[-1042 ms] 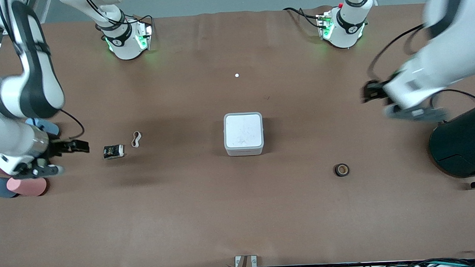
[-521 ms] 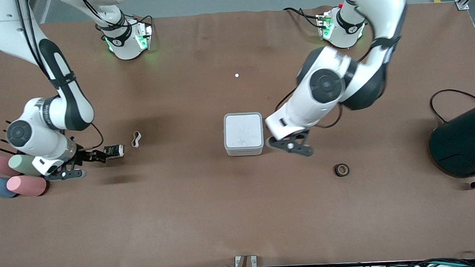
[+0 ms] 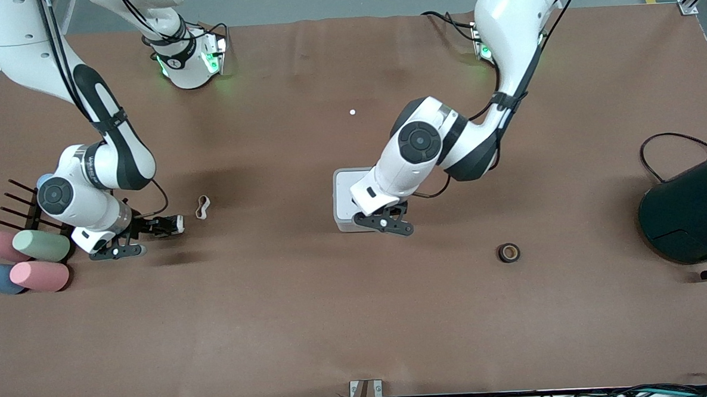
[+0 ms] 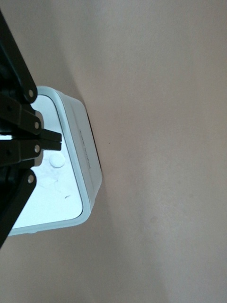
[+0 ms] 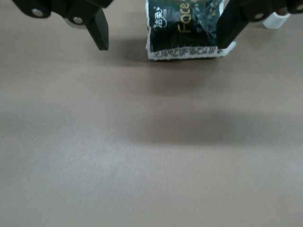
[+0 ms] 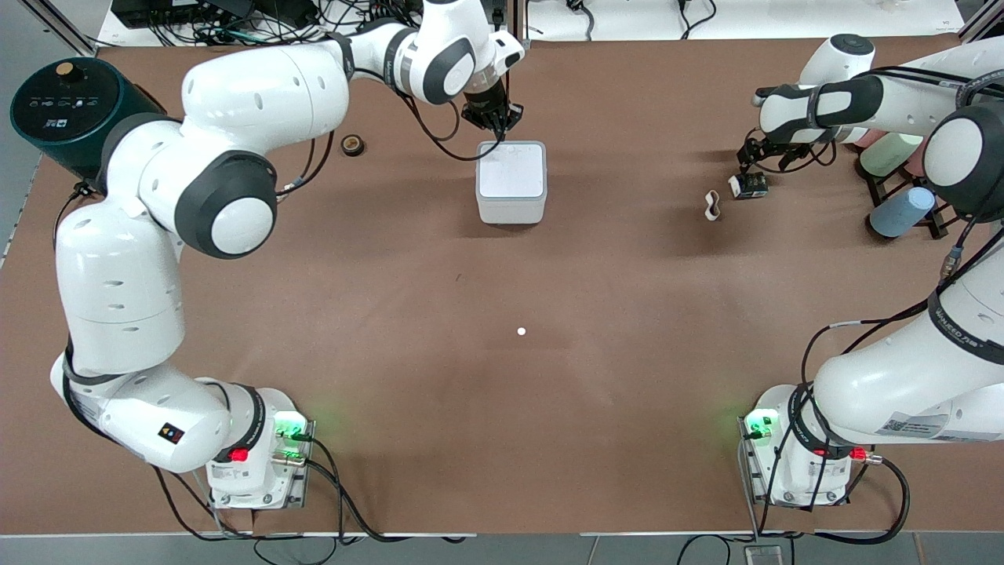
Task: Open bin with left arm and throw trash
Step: 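Push open the bin lid with the left gripper while the right gripper grasps the packet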
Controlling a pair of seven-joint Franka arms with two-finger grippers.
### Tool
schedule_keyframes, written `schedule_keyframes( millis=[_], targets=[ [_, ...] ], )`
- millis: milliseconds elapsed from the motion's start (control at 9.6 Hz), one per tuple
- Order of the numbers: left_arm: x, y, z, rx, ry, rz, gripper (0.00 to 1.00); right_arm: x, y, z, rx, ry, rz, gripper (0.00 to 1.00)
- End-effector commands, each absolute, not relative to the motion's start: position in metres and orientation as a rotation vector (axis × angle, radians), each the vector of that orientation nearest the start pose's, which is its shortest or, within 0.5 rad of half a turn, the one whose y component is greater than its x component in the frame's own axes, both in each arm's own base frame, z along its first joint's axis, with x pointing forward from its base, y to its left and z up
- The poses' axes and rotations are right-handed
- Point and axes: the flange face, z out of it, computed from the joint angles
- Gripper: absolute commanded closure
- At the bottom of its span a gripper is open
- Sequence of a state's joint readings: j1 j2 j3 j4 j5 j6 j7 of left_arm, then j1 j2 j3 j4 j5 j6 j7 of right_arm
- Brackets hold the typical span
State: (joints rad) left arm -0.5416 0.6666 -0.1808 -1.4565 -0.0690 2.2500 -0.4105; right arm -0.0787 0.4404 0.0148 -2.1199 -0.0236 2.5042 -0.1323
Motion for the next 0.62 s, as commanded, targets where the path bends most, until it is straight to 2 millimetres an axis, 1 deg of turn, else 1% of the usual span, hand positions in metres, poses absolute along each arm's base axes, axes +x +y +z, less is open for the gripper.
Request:
schedule_keyframes(
  millis=[0,104,208,312,417,521],
  targets=[
    [0.562,-0.48,0.295,-3.358,0.355,-0.073,1.0,0.558,-0.03,0.191,-3.134,-0.161,0.103,0.0],
    [0.564,-0.48,0.279,-3.37,0.316,-0.089,1.0,0.558,-0.028,0.191,-3.131,-0.162,0.108,0.0],
    [0.558,-0.485,0.262,-3.38,0.29,-0.1,1.0,0.557,-0.028,0.19,-3.129,-0.155,0.112,0.0],
    [0.551,-0.484,0.246,-3.383,0.278,-0.108,1.0,0.556,-0.027,0.189,-3.129,-0.155,0.117,0.0],
    [0.549,-0.481,0.241,-3.381,0.278,-0.108,1.0,0.556,-0.026,0.189,-3.128,-0.16,0.117,0.0],
    [0.555,-0.473,0.252,-3.382,0.255,-0.116,1.0,0.556,-0.026,0.189,-3.128,-0.16,0.117,0.0]
  ],
)
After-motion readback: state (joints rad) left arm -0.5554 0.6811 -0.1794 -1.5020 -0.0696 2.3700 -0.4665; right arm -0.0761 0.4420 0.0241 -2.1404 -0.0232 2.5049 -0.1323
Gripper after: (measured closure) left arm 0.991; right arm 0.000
